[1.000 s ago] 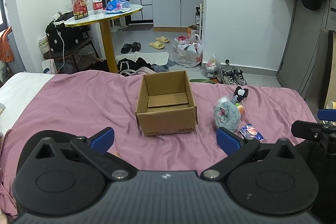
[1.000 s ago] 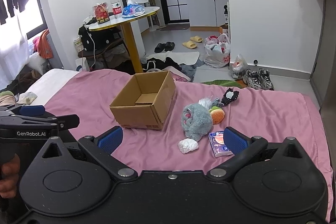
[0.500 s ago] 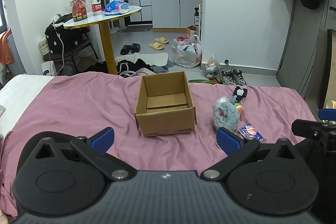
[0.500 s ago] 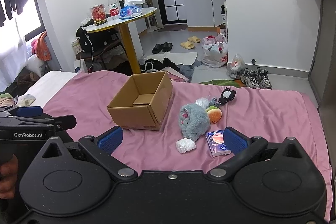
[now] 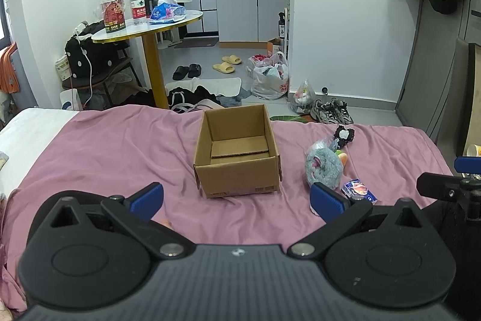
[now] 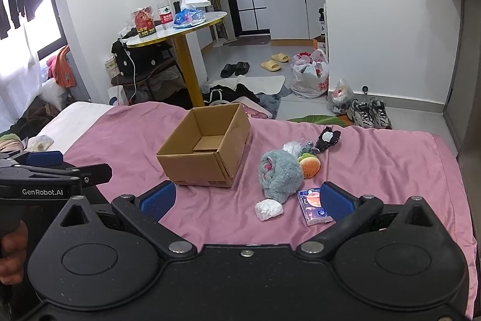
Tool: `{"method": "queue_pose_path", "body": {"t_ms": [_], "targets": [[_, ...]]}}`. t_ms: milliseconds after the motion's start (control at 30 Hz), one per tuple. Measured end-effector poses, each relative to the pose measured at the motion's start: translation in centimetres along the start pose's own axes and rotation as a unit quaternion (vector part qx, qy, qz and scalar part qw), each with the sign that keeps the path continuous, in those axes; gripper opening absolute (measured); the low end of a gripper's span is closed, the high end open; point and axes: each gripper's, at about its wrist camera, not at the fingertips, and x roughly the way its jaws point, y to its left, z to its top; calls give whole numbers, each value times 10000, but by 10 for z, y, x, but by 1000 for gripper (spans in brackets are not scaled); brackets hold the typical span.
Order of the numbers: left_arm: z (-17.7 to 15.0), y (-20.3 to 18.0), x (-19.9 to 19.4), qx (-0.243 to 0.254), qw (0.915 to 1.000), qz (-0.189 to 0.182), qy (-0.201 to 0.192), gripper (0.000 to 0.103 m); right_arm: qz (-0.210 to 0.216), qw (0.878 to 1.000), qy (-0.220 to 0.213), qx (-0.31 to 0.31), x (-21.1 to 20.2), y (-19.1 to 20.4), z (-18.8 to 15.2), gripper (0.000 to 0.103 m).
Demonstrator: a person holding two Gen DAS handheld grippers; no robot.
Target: Organize soft objects
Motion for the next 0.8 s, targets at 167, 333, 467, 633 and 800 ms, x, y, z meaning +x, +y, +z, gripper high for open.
{"method": "queue_pose_path", "body": {"t_ms": [167, 333, 467, 633, 800], "targets": [[0, 0, 0, 8, 10000, 7, -7, 103, -2, 10000, 5, 11, 1, -1, 0, 103], [2, 0, 0, 5, 10000, 1, -13, 103, -5, 10000, 7, -2, 1, -1, 0, 103], [2, 0, 0, 15, 10000, -11, -19, 103, -12, 10000, 2, 2, 1, -1, 0, 103], [6, -2, 4, 17, 10000, -36, -49, 103, -41, 10000, 29, 15, 4, -3, -1, 103], [6, -3, 5, 40, 10000, -41, -25, 103, -54, 9999, 89, 17, 13, -7, -1, 103]]}}
